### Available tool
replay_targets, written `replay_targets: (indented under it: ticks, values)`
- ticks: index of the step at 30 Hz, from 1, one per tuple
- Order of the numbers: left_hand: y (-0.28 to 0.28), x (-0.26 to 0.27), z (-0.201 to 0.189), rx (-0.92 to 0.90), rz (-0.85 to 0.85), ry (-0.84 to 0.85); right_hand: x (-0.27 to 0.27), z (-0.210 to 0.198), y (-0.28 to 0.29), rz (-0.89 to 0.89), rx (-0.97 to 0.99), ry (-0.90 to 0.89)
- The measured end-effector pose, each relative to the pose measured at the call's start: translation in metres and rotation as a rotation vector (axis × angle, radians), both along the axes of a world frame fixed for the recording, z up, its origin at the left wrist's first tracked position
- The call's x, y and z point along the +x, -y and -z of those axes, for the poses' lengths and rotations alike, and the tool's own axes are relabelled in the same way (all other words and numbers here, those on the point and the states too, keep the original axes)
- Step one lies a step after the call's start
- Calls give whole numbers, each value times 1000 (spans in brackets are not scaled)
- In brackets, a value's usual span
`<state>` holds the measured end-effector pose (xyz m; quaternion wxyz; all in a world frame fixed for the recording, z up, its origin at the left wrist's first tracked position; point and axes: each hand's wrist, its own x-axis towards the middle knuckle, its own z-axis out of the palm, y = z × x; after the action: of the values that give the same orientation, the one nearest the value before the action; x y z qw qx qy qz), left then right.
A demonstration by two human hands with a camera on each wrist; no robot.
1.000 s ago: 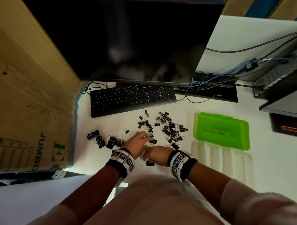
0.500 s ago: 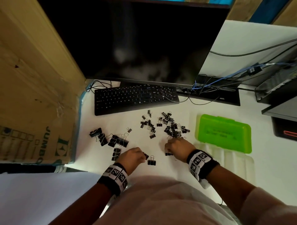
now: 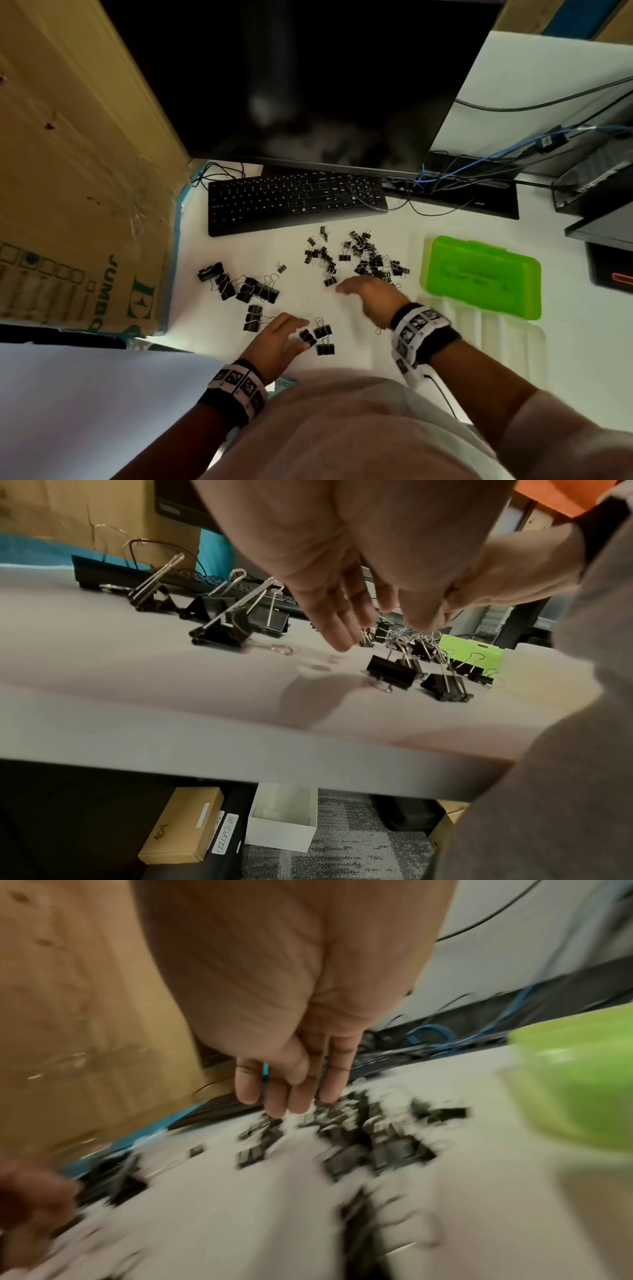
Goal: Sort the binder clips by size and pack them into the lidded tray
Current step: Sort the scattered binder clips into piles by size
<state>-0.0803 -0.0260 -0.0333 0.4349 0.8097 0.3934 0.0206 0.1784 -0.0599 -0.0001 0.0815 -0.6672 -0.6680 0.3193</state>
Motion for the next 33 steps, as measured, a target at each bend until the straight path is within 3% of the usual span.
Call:
replay_targets:
  ticks: [3, 5, 8, 12, 15, 19, 24, 27, 30, 33]
  values:
    - [-5, 5, -1, -101, -30, 3, 46, -7, 7, 149, 5, 57]
    - [-6, 13, 1, -175, -21, -4, 59, -12, 13, 92, -104, 102]
    - [-6, 27, 5, -209, 23, -3, 52, -6, 23, -11, -255, 189]
    - [-10, 36, 7, -227, 115, -29, 46, 15, 25, 84, -251, 174]
    - [-19, 45, -6, -151, 127, -30, 41, 10, 22, 122, -168, 130]
    - [-47, 71, -20, 47, -65, 2, 15, -1, 13, 14, -44, 57]
    - [-64, 117, -30, 98, 28, 46, -17, 3, 8, -189, -231, -24]
    - [-63, 135, -34, 116, 62, 82, -3, -1, 3, -124, -177, -51]
    - [-57, 143, -31, 114, 45, 69, 34, -7, 5, 27, -132, 82]
    - [-47, 154, -22, 158, 145, 56, 67, -10, 8, 176, -95, 219]
